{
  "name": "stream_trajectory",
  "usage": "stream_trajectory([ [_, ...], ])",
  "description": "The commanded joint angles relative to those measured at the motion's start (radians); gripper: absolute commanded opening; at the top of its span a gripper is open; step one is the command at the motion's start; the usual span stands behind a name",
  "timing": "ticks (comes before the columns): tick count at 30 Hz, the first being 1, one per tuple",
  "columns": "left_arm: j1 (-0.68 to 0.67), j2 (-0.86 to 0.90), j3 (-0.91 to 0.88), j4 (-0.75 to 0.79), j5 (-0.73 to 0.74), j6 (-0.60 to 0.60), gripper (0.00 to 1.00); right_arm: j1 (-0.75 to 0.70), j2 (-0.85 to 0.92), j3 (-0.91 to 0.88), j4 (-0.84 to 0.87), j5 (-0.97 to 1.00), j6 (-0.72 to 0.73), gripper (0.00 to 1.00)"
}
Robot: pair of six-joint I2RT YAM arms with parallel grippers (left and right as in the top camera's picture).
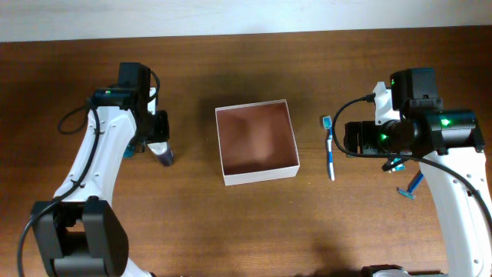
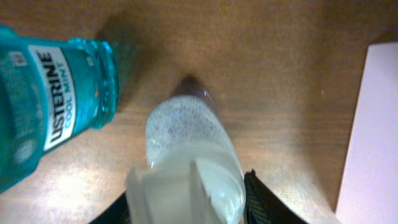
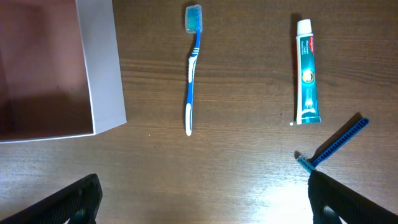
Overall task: Pack container
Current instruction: 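Carry the soap bottle into the box and release it upright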
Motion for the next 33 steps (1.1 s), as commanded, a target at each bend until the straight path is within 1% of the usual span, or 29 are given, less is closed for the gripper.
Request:
stream_trajectory([
  [1,-0.029,-0.009,0.133,-0.053,0.003,-0.002,0.01,0.005,0.005,0.023,0.000,0.013,0.001,0.99],
  [3,-0.055,-0.012,0.194,-0.092,0.003,-0.002,0.01,0.005,0.005,0.023,0.000,0.014,0.001,0.99],
  [7,-0.156,-0.013,0.388,-0.205,0.004,-0.002,0.00,0.004,0.001,0.023,0.000,0.040,0.003,0.99],
  [9,-0.226,-0.013,0.460,-0.230,0.004,-0.003,0.01,-0.019,-0.021,0.023,0.003,0.074,0.045,0.99],
  [11,-0.301,-0.013,0.495,-0.225,0.004,-0.024,0.00,-0.065,-0.050,0.023,0.005,0.077,0.066,0.99],
  [16,-0.478,0.002,0.498,-0.159,0.004,-0.104,0.00,-0.202,-0.102,0.023,-0.006,0.007,0.083,0.99],
  [19,-0.544,0.045,0.497,-0.114,0.005,-0.150,0.00,-0.219,-0.098,0.023,-0.013,0.005,0.079,0.98],
  [23,-0.591,0.140,0.497,-0.072,0.012,-0.186,0.00,-0.217,-0.096,0.023,-0.013,0.003,0.068,0.99],
  [26,-0.612,0.224,0.498,-0.015,0.012,-0.186,0.00,-0.217,-0.096,0.023,-0.015,0.001,0.068,0.98],
  [33,-0.616,0.342,0.498,0.076,0.012,-0.185,0.00,-0.217,-0.096,0.023,-0.017,-0.003,0.068,0.99],
])
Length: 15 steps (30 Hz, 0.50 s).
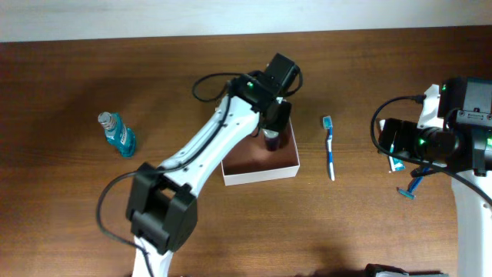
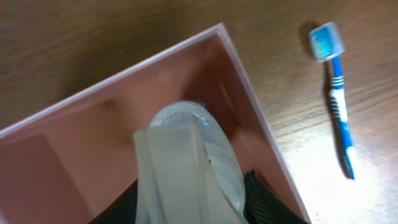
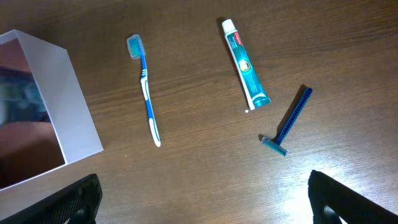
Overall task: Pack container
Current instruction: 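Carry the soap bottle into the box and release it upright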
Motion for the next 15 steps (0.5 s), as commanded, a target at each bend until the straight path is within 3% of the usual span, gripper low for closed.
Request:
stream_trajectory([
  [1,-0.002,0.010,0.025,0.034,0.001,-0.014,0.00,-0.004,-0.002,0.018,-0.002,-0.014,0.000,0.99],
  [5,-0.002,0.026,0.025,0.036,0.000,-0.013,0.01,-0.004,-0.002,0.018,-0.002,-0.014,0.000,0.98],
  [8,-0.002,0.026,0.025,0.042,0.000,-0.013,0.38,-0.004,-0.002,0.018,-0.002,-0.014,0.000,0.98],
  [14,-0.002,0.025,0.041,0.026,0.000,-0.002,0.94,-0.004,-0.002,0.018,-0.002,-0.014,0.000,0.99],
  [15,-0.002,0.025,0.055,0.006,0.000,-0.002,0.99,-0.004,-0.002,0.018,-0.002,-0.014,0.000,0.98],
])
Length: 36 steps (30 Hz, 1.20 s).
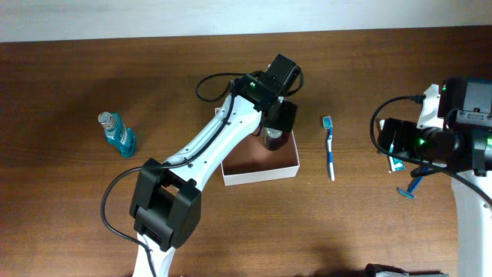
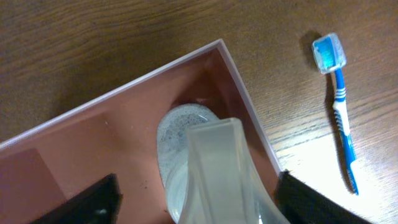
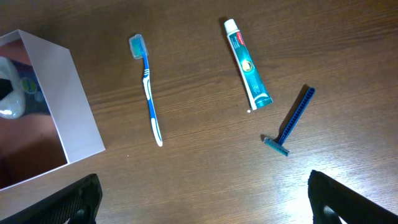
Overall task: Pack container
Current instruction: 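Carry the soap bottle into the box and release it upright, then move the left gripper to the teal Listerine bottle and grasp it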
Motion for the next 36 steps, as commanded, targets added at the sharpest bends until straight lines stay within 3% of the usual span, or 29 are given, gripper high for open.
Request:
stream_trajectory([
  [1,-0.002,-0.001,0.056,-0.037,0.000,0.003,1.00,-0.004,-0.002,0.018,-0.001,-0.006,0.000,0.99],
  [4,0.001,-0.007,0.126,-0.138,-0.028,0.003,0.99,-0.004,-0.002,0.018,-0.001,-0.006,-0.003,0.98],
  [11,0.056,-0.154,0.425,-0.472,-0.247,0.004,0.99,-0.004,-0.001,0.018,0.000,-0.006,-0.003,0.99],
  [13,0.118,-0.210,0.429,-0.508,-0.253,0.018,0.99,-0.003,-0.001,0.018,0.000,-0.006,-0.003,0.99],
  [18,0.421,-0.236,0.416,-0.662,-0.227,0.018,0.99,-0.003,-0.001,0.018,-0.001,-0.006,-0.003,0.99],
  [21,0.592,-0.235,0.365,-0.665,-0.207,0.025,0.99,-0.003,-0.001,0.018,-0.001,-0.006,-0.003,0.98],
  [25,0.761,-0.235,0.269,-0.619,-0.071,0.171,0.99,-0.003,-0.001,0.018,0.000,-0.006,-0.003,0.99],
  [36,0.864,-0.235,-0.145,-0.323,0.003,0.313,0.99,-0.003,-0.001,0.018,0.000,-0.010,-0.003,0.99],
])
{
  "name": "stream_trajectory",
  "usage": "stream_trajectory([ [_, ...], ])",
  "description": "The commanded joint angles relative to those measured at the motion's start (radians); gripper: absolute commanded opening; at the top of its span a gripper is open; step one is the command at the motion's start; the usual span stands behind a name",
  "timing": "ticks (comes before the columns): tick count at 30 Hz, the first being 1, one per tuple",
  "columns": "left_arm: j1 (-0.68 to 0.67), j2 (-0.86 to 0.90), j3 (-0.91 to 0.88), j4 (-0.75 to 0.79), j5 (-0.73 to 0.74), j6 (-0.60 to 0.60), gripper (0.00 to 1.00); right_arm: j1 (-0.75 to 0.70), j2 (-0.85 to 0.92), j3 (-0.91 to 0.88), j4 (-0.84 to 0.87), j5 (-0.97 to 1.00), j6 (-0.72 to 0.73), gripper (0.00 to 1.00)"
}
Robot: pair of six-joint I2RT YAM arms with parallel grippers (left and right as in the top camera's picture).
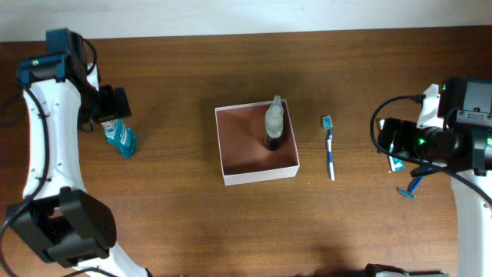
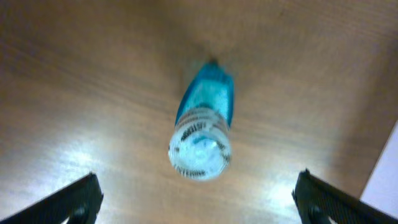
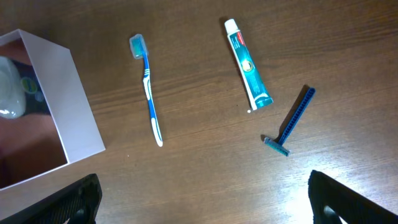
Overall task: Pack container
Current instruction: 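Move the left gripper to the teal Listerine bottle and grasp it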
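Observation:
A white box with a reddish floor (image 1: 231, 173) sits mid-table. A clear bottle (image 1: 274, 123) stands upright inside it by the right wall. A teal mouthwash bottle (image 1: 121, 139) (image 2: 202, 130) stands at the left, right under my open left gripper (image 2: 196, 202), which is above it and apart from it. A blue toothbrush (image 1: 330, 150) (image 3: 148, 102) lies right of the box. Toothpaste (image 3: 247, 65) and a blue razor (image 3: 293, 123) lie further right. My right gripper (image 3: 202, 205) hangs open and empty above the table near them.
The box's white right wall (image 3: 78, 102) shows at the left of the right wrist view. The table's far edge (image 1: 246, 32) meets a pale wall. The left arm (image 1: 48, 138) runs down the left side.
My left gripper has left the box and now hangs open over the mouthwash bottle at the left. The clear bottle stays upright in the box. The right arm has not moved.
My left gripper was shut on the clear bottle beside the mouthwash at the left. Then it held the bottle inside the box. Then it stood open with the bottle resting on the box floor. Now it is back over the mouthwash.

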Motion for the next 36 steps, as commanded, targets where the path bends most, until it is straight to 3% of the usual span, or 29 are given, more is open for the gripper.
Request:
stream_trajectory([
  [1,0.014,0.001,-0.097,0.082,0.034,0.089,0.99,-0.003,-0.002,0.017,0.000,-0.010,-0.003,0.99],
  [7,0.013,0.003,-0.185,0.232,0.084,0.125,0.99,-0.003,-0.002,0.017,0.000,-0.010,-0.003,0.99],
  [21,0.013,0.092,-0.188,0.250,0.103,0.132,0.99,-0.003,-0.002,0.017,0.000,-0.010,-0.003,0.98],
  [28,0.013,0.093,-0.188,0.253,0.101,0.132,0.78,-0.004,-0.002,0.017,0.000,-0.010,-0.003,0.99],
  [32,0.013,0.093,-0.188,0.249,0.101,0.132,0.54,-0.003,-0.002,0.017,0.000,-0.009,-0.003,0.99],
  [36,0.013,0.093,-0.188,0.236,0.100,0.132,0.49,-0.003,-0.002,0.017,0.000,-0.009,-0.003,0.99],
])
